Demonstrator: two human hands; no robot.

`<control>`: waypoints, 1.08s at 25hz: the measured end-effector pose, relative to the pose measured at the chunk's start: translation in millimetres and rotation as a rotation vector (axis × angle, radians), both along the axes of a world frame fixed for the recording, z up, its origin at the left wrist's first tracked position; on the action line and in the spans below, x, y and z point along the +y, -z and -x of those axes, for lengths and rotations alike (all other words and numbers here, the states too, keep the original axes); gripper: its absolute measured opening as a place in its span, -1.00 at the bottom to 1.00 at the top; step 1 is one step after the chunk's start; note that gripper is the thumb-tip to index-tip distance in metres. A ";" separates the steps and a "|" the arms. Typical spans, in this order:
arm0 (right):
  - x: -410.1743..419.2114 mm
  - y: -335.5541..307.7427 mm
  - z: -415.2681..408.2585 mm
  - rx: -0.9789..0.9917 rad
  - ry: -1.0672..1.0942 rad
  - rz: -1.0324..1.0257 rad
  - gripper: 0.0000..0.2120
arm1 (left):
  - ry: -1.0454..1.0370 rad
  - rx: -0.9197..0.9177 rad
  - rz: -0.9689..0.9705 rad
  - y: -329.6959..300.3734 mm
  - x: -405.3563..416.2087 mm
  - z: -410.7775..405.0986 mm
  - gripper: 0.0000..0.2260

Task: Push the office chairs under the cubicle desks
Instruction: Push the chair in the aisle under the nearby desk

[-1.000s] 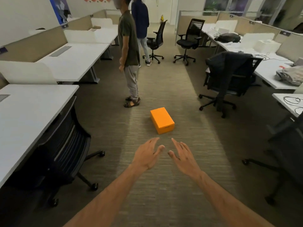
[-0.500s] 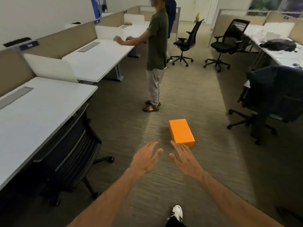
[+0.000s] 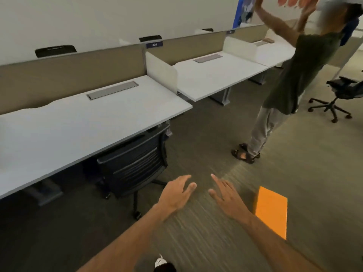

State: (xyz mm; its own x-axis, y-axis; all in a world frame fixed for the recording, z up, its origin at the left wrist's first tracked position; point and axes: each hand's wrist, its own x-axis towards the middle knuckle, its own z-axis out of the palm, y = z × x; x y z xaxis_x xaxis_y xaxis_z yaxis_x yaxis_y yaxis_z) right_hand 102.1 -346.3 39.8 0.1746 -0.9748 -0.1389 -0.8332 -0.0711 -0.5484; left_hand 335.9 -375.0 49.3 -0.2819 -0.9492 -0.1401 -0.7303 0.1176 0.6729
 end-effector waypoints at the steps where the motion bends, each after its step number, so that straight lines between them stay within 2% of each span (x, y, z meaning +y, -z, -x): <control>1: -12.4 0.0 -7.9 0.000 -0.006 0.013 -0.22 | -0.023 -0.015 -0.005 1.5 -7.0 -5.3 -0.43; 6: -69.6 -6.5 -47.6 -0.040 -0.135 0.034 -0.19 | -0.098 0.020 0.025 -6.2 -56.7 -30.9 -0.45; 10: -120.6 -13.4 -72.7 -0.120 -0.176 -0.017 -0.35 | -0.196 0.017 0.028 6.2 -88.6 -69.7 -0.44; 20: -239.2 -20.2 -171.8 -0.054 -0.472 0.010 -0.41 | -0.509 0.007 0.019 14.0 -124.5 -175.8 -0.48; 24: -284.6 -11.1 -192.0 -0.034 -0.571 -0.047 -0.41 | -0.516 -0.093 -0.021 14.9 -135.9 -192.5 -0.50; 27: -323.9 -7.8 -200.1 0.032 -0.640 -0.012 -0.42 | -0.527 -0.177 -0.008 2.3 -155.0 -201.9 -0.51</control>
State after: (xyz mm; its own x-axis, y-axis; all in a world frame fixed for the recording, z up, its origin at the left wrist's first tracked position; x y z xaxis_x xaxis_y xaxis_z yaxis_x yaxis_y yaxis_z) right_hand 302.2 -670.2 47.6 0.7172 -0.6773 -0.1639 -0.6438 -0.5540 -0.5278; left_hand 537.8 -530.0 46.9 0.2597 -0.9539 -0.1502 -0.7909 -0.2993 0.5338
